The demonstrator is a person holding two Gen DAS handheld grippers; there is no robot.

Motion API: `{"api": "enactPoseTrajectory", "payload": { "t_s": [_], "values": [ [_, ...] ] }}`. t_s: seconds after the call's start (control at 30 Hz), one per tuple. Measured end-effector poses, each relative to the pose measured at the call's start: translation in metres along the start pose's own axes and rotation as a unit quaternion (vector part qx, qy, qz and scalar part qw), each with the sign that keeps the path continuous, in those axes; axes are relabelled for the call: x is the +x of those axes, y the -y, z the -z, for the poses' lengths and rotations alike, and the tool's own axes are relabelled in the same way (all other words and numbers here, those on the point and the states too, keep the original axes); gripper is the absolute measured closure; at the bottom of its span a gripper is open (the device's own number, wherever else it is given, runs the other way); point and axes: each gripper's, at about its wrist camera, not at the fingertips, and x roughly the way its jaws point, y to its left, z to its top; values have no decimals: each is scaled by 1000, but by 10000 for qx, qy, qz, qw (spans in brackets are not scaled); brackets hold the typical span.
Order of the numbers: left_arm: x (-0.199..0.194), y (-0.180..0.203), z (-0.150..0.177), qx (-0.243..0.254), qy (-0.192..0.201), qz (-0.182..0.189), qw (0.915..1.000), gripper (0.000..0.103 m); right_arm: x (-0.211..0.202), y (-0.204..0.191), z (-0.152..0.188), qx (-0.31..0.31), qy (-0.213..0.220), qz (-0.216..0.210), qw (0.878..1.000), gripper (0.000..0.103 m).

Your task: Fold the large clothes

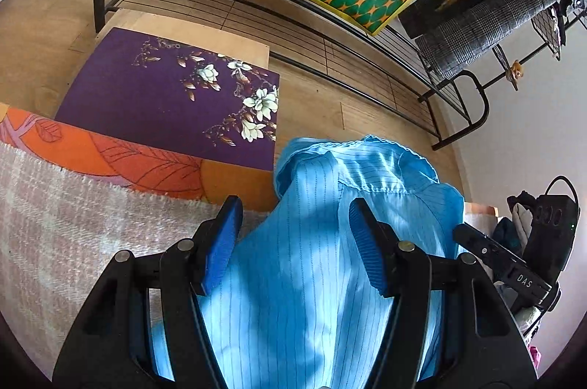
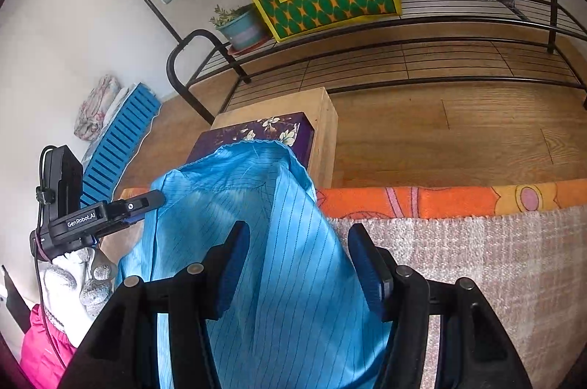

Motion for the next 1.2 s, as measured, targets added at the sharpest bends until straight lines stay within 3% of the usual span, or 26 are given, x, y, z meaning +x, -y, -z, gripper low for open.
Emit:
{"api": "enactPoseTrajectory", "payload": {
  "t_s": [0.03,0.07,0.1,0.17,0.27,0.43,0.6,0.87,1.2],
  "values": [
    [3,4,0,114,21,-69,9999,53,2,-3,0,-57,1,26,10000,55],
    [4,9,1,266,39,-170,9995,81,4,-7,1,-116,-38,-13,9999,69],
    [5,13,3,399,43,-265,9988,90,6,-10,2,-173,-76,-12,9998,78],
    [0,20,7,520,213,-247,9981,97,3,-20,4,-356,-11,119,9993,88],
    [-19,26,14,550,446,-96,9974,100,-11,-32,7,-460,158,169,9987,98],
    [-69,38,27,668,694,53,9953,102,-54,-49,14,-353,498,23,9981,102],
    [-138,61,68,960,919,77,9911,102,-113,-77,39,-536,754,49,9957,103],
    [-241,85,163,1239,1282,103,9839,102,-211,-121,114,-706,888,-55,9935,103],
    [-290,81,309,1483,1174,26,9819,102,-257,-149,245,-1143,510,-29,9921,103]
  ]
}}
